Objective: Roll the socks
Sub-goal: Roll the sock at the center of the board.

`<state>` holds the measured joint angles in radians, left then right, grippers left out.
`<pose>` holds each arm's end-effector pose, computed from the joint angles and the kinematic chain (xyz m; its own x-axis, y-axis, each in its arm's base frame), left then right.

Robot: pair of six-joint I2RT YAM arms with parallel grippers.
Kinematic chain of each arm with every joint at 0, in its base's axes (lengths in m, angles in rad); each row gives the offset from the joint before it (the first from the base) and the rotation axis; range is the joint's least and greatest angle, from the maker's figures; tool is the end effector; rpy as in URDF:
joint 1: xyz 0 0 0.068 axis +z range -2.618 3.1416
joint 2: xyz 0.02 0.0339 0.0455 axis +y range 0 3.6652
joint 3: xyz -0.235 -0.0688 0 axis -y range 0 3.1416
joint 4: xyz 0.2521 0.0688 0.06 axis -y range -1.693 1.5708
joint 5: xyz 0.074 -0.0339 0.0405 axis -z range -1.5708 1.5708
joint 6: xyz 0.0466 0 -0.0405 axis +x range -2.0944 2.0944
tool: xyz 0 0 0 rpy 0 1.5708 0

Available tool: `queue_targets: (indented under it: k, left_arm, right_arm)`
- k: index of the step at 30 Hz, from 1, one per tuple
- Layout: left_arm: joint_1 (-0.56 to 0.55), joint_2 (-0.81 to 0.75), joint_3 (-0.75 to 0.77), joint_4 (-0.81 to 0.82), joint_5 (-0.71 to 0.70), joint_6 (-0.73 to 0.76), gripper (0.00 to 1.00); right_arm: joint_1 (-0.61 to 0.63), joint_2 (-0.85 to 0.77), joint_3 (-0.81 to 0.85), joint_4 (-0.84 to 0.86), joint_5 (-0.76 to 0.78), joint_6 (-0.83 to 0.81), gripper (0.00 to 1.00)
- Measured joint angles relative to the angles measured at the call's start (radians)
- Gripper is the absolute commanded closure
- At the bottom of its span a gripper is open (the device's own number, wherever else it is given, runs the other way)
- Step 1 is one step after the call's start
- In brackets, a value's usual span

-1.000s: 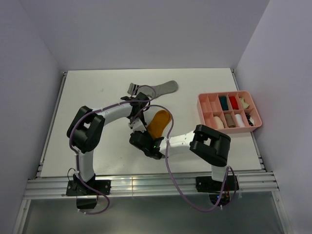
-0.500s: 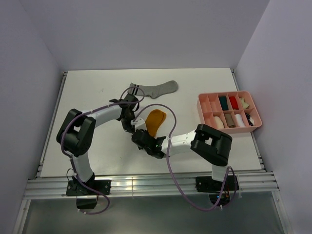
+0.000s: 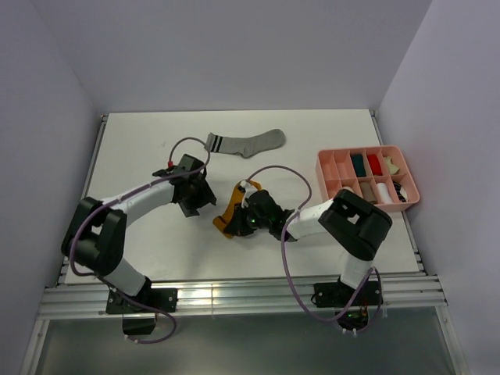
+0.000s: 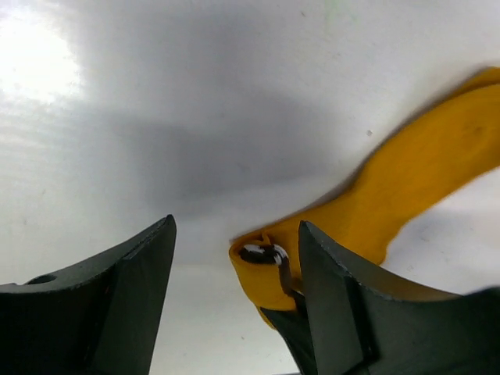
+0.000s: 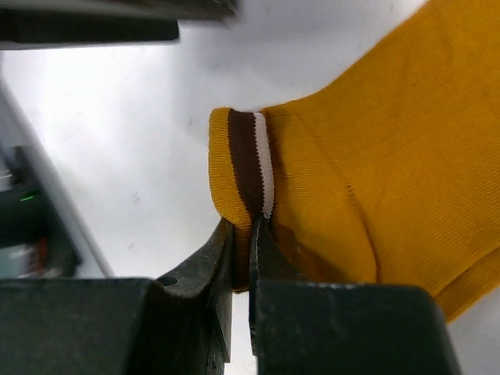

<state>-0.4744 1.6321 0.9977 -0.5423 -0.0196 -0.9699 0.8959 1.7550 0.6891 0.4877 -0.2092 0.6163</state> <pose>0.2845 -0.1451 0.1356 -0.8356 -0.4980 -0.2320 -0.4231 0.8527 -0.3065 0.2034 0.2697 0.0875 -0.7829 -0.0734 -0.6178 -0.5145 0.6346 0.5767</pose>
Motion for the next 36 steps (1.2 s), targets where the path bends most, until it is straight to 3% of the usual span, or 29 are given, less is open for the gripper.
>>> queue_targets:
  k: [11, 16, 23, 26, 33, 36]
  left_arm:
    - [-0.045, -0.356, -0.345, 0.205, 0.034, -0.096, 0.33]
    - [-0.098, -0.389, -0.449, 0.290, 0.051, -0.161, 0.35]
    - [-0.126, -0.315, -0.464, 0.396, 0.058, -0.216, 0.39]
    - [-0.132, -0.284, -0.463, 0.442, 0.063, -0.232, 0.47]
    - [-0.140, -0.219, -0.453, 0.491, 0.076, -0.265, 0.81]
    - [-0.140, -0.204, -0.430, 0.473, 0.076, -0.264, 0.93]
  right_arm:
    - [-0.150, 0.129, -0.114, 0.342, -0.349, 0.266, 1.00]
    - [-0.171, 0.175, -0.125, 0.428, -0.406, 0.336, 1.00]
    - [-0.176, 0.213, -0.124, 0.476, -0.449, 0.381, 1.00]
    - [-0.179, 0.220, -0.124, 0.486, -0.457, 0.389, 1.00]
    - [-0.183, 0.226, -0.118, 0.486, -0.469, 0.389, 1.00]
    - [-0.183, 0.222, -0.111, 0.466, -0.469, 0.380, 0.93]
